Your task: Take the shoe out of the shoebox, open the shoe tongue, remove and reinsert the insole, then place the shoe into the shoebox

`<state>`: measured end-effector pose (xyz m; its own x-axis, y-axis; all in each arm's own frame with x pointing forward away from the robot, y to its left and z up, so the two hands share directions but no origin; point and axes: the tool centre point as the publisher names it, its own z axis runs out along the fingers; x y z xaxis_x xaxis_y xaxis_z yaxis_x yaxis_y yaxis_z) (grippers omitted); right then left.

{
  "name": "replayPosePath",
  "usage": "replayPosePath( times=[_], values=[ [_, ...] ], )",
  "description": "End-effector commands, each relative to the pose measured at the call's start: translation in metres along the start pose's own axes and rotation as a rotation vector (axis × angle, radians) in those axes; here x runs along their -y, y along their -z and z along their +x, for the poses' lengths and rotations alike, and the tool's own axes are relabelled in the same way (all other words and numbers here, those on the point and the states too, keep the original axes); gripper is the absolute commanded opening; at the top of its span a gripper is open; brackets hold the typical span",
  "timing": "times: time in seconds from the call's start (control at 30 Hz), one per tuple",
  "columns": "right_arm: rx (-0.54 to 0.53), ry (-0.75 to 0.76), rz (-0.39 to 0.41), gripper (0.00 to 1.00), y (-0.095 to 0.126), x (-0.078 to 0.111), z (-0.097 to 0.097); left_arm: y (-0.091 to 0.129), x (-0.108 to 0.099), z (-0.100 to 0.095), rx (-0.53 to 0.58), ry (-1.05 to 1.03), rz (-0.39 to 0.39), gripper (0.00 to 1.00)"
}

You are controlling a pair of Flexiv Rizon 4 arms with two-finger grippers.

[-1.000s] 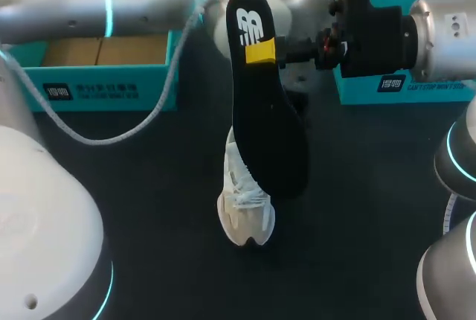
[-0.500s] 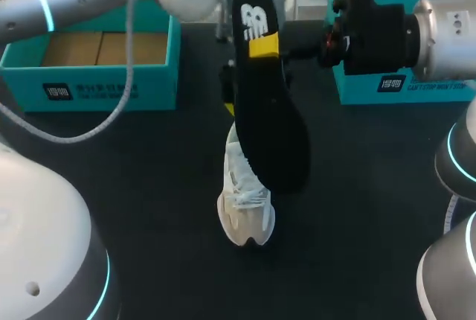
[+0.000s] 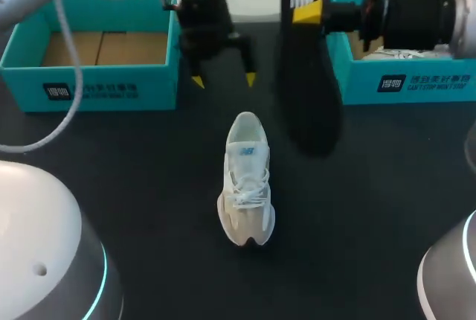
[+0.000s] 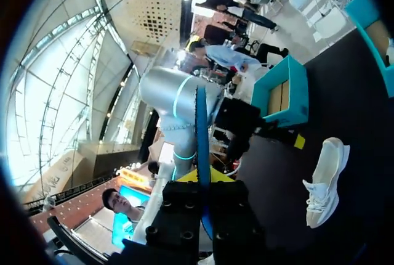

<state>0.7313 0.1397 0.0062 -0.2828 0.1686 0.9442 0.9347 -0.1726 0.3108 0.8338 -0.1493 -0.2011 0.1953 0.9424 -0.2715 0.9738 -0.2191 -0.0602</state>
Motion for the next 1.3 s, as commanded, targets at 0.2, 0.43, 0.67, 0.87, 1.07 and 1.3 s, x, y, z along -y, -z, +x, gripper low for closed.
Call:
replayPosePath(
  times=[0.2,0.43,0.67,0.87,1.07,1.3],
  values=[
    [0.058,-0.132,-0.008,0.0,0.013,-0.03,-0.016,0.025,0.012,0.028,0.277,-0.024,0.042,1.0],
    [0.058,-0.132,-0.008,0.0,0.013,-0.03,-0.016,0.025,0.012,0.028,0.277,-0.024,0.042,1.0],
    [0.058,-0.132,-0.008,0.0,0.013,-0.03,-0.016,0.025,0.012,0.028,0.277,-0.024,0.042,1.0],
    [0.058,-0.132,-0.008,0.0,0.013,-0.03,-0.016,0.025,0.012,0.028,0.277,-0.024,0.042,1.0],
    [0.058,-0.132,-0.008,0.0,0.013,-0.03,-0.016,0.025,0.012,0.028,0.277,-0.024,0.042,1.0],
    [0.04,-0.15,0.006,0.0,0.001,-0.04,-0.023,0.036,0.02,0.023,0.408,0.067,-0.066,1.0]
  ],
)
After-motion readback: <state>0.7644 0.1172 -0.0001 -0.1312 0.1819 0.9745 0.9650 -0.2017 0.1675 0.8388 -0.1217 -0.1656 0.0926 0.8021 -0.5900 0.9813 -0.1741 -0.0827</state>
